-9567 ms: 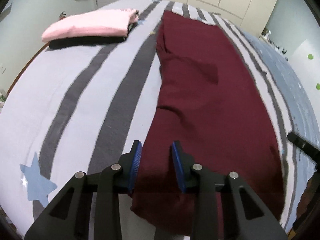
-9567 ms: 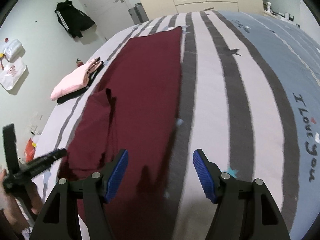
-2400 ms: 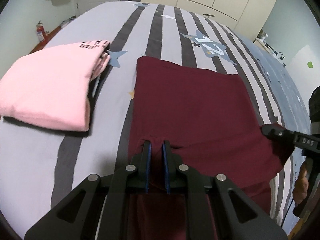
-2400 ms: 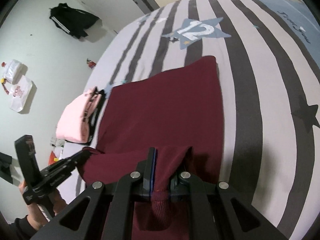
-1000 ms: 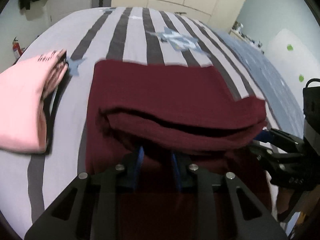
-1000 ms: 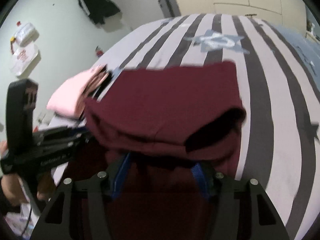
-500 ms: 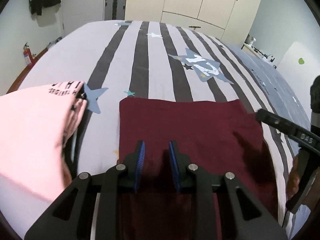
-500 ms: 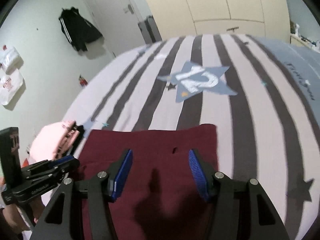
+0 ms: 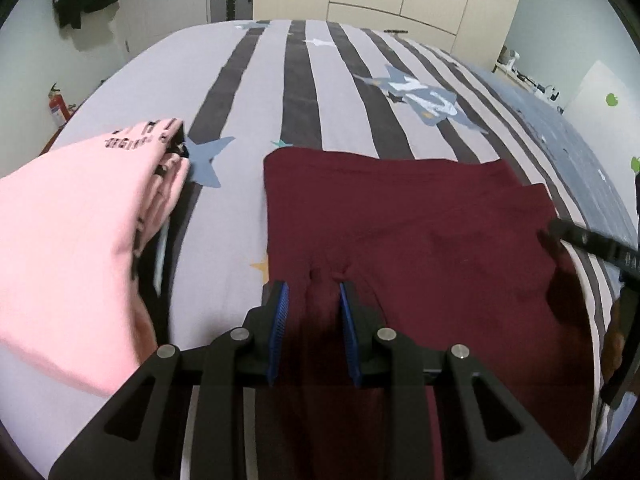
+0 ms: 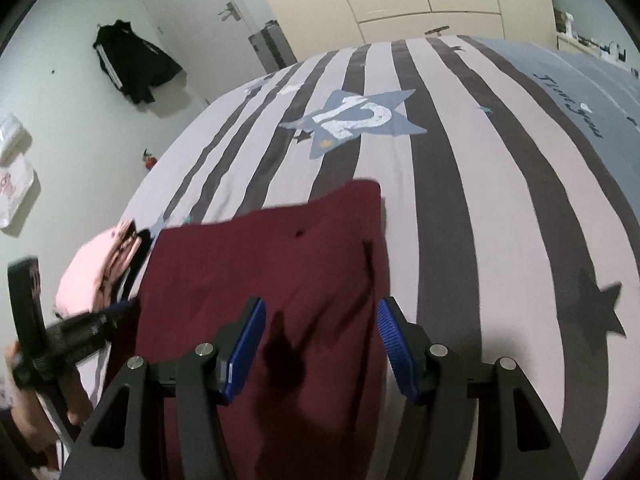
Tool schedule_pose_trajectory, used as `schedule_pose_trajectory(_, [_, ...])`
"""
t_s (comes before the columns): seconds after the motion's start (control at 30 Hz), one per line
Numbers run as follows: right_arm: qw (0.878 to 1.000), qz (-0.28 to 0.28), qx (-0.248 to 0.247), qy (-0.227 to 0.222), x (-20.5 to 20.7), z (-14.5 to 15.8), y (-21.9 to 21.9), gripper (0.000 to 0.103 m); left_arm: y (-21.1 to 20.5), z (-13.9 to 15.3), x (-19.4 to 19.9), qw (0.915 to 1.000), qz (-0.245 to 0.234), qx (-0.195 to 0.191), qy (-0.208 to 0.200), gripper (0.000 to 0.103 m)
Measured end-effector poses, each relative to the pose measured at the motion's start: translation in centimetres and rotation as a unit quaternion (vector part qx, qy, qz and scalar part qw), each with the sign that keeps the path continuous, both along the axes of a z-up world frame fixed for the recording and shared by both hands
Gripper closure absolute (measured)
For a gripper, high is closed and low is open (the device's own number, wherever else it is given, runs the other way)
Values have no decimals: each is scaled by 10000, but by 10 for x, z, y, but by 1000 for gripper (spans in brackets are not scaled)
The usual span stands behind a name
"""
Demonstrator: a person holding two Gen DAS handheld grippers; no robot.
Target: Fold clothes
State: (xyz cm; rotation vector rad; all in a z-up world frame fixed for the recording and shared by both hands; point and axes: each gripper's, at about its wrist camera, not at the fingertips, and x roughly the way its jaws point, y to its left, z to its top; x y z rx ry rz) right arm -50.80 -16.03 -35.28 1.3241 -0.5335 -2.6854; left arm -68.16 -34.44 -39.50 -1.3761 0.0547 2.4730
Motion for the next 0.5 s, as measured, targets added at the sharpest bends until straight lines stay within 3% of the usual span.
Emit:
schedule_pose_trajectory(0.13, [9998,122,-91,-141,-18,-7,-2,81,-3,-4,-2,9999,56,104,-99,80])
schedule_pose_trajectory(0.23, [9995,170,-34,-269,-23,-15,-4,83,-7,-5,-2,9994,217,234,-141,77])
schedule_pose_trajectory(0.3, [9995,141,-50,-294,-22,-17,-2,83,-7,-6,-1,9994,297,131,-117,67])
schedule_pose_trajectory(0.37, [9994,133,-45,-314,-22,-18,-1,83,-5,-8,0,9995,283,67,-105,65])
schedule_pose_trajectory(0.4, [9994,134,-48,-329,-23,-19,-2,83,-4,-9,0,9996,216,99,-137,67])
schedule_pose_trajectory(0.43, [9993,134,-55,-341,-23,-20,-2,84,-4,-10,0,9997,148,130,-170,78])
schedule_pose_trajectory(0.5, [9993,101,-71,-341,-24,-21,-1,88,-3,-9,1,9997,71,162,-155,89])
